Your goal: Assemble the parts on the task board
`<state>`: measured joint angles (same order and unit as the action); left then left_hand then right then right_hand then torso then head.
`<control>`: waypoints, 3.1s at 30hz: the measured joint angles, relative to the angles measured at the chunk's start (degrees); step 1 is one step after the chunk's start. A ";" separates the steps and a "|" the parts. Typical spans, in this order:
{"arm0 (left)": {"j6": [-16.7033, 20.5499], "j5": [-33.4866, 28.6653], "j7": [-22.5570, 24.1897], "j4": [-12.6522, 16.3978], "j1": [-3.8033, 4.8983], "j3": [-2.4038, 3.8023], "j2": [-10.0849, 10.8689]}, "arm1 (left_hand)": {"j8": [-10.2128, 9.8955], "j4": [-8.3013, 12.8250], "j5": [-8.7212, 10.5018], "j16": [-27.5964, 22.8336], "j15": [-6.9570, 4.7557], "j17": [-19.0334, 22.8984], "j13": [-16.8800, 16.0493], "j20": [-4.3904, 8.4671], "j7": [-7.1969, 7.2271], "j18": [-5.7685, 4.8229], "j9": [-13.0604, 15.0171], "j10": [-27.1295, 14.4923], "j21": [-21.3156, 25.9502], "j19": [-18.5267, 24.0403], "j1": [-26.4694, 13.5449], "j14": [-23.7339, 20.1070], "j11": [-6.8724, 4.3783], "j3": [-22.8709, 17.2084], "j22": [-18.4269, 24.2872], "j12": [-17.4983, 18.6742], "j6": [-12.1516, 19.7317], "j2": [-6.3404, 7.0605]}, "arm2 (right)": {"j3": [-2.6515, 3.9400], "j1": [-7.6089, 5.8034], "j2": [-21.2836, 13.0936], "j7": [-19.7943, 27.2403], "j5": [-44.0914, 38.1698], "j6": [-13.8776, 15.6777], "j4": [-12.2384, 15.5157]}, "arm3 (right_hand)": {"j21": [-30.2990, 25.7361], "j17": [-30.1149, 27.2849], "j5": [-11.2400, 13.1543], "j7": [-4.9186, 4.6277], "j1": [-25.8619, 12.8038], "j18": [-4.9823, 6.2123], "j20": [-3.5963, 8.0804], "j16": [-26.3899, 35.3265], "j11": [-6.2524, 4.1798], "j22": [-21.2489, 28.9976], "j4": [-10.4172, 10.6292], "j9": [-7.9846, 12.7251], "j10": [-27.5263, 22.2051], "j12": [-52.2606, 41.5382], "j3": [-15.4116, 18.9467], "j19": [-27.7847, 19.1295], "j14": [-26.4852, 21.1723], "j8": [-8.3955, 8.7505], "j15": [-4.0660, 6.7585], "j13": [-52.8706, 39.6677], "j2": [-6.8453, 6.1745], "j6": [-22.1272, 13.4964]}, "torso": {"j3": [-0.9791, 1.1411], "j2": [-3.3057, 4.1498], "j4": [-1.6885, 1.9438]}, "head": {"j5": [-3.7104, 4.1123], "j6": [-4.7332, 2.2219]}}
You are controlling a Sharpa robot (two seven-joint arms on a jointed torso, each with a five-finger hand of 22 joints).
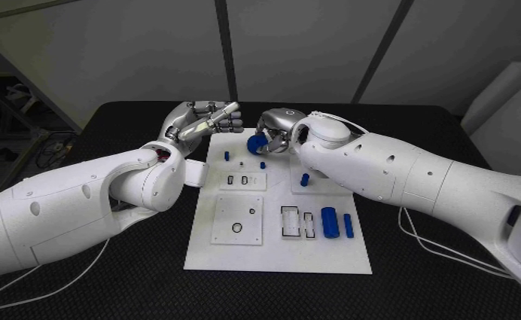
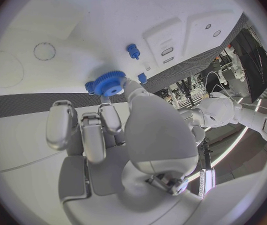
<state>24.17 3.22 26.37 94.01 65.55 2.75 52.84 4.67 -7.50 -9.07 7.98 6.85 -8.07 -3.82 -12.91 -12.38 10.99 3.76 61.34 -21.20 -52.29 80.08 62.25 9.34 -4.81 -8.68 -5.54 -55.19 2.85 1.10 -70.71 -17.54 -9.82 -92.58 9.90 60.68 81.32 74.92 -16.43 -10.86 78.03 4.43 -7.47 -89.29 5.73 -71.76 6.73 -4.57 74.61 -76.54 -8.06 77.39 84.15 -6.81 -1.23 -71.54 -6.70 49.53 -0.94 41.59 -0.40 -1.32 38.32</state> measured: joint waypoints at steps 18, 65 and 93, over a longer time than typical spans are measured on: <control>0.03 0.01 -0.01 -0.07 0.00 0.00 0.04 | 0.00 0.00 0.00 0.00 0.00 -0.02 0.05 0.00 0.00 0.00 0.00 0.00 0.22 0.00 0.00 0.00 0.00 0.00 -0.01 0.00 0.00 0.00 | -0.12 0.39 -0.73 -0.10 0.15 -0.57 0.71 | 0.00 -0.01 0.00 0.10 0.00 0.00 -0.15 0.00 0.00 0.00 0.37 0.42 0.00 0.01 0.68 0.16 -0.22 0.54 -0.21 0.11 0.00 -0.74 | -0.03 0.00 0.00 | -0.04 0.13; 0.06 0.05 -0.04 -1.80 -0.05 -0.03 0.17 | 0.00 0.00 0.00 0.00 0.21 -0.08 0.04 -0.21 0.00 0.00 0.00 0.00 0.22 0.20 0.30 0.21 0.00 0.00 0.03 0.28 0.00 -0.30 | 0.06 0.30 -29.12 11.73 23.54 7.47 11.69 | -0.21 0.03 -2.04 0.54 2.95 0.00 0.00 -0.38 -0.52 0.66 -0.08 0.50 -0.52 0.69 1.65 0.00 -0.21 1.19 -0.21 1.26 -0.07 0.66 | 0.40 -0.25 -0.93 | 1.49 -1.36; 0.05 0.06 -0.04 -2.31 -0.07 -0.02 -0.11 | 0.00 0.00 0.00 0.00 0.21 -0.07 0.04 -0.21 0.00 0.00 0.00 0.00 0.22 0.20 0.30 0.21 0.00 0.00 0.07 0.28 0.00 -0.30 | 0.01 2.26 -25.41 13.25 23.35 3.28 6.82 | -0.21 0.01 -2.04 0.85 4.59 0.00 0.00 -0.38 -0.51 0.53 -0.58 0.20 -0.51 0.69 1.46 0.00 -0.21 0.54 -0.21 0.79 0.95 2.21 | 0.36 -0.21 -0.86 | 1.45 -0.55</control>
<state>24.21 3.28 26.33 91.70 65.49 2.73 52.72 4.67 -7.50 -9.07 7.99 7.06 -8.14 -3.78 -13.12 -12.38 10.98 3.76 61.34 -20.98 -52.08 80.38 62.46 9.34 -4.81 -8.61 -5.26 -55.19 2.55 1.11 -68.46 -42.94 3.44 -69.22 13.19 67.51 81.11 74.93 -18.47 -10.01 82.61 4.44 -7.47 -89.67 5.22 -71.23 6.15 -4.36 74.10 -75.86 -6.60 77.39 83.93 -6.27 -1.44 -70.76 -5.74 51.74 -0.58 41.39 -1.25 0.13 37.77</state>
